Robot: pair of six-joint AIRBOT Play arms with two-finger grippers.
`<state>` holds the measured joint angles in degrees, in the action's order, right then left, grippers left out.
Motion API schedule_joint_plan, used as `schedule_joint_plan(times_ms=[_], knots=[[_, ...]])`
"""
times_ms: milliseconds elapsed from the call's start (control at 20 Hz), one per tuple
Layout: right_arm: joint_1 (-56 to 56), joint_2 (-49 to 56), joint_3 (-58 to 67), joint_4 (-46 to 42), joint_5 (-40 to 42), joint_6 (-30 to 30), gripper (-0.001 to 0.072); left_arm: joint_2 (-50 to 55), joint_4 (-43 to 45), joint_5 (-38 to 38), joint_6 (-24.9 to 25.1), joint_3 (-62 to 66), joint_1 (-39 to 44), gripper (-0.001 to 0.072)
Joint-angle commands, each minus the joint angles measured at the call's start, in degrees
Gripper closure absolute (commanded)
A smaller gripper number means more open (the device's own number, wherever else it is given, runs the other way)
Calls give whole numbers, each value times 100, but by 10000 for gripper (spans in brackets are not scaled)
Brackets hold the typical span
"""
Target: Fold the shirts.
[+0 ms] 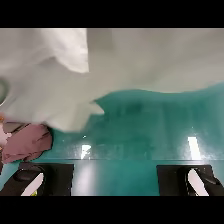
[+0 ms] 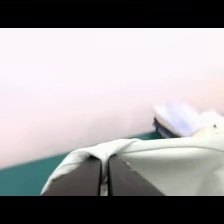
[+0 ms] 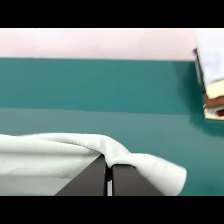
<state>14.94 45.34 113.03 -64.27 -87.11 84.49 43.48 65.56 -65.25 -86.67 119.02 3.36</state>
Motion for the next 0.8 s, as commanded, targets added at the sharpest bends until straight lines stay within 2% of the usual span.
schedule_joint_plan(times_ms=[0,100,300,450,550,750], knots=[[144,365,1163,-20,-466,-7,701,46,48,127,-146,306,-7,685],[144,459,872,-15,-459,9,701,153,46,42,-208,-267,-7,684],[127,826,-540,-17,-487,9,701,966,44,-525,-203,-1665,-4,683],[-240,1644,-1443,-160,-507,4,701,1910,42,-640,-184,-2645,-4,683],[-656,2356,-1908,-638,-503,7,701,2618,46,-599,-136,-3123,-7,682],[-1215,3866,-2406,-1080,-205,7,701,4035,35,-144,-11,-3344,-7,681]])
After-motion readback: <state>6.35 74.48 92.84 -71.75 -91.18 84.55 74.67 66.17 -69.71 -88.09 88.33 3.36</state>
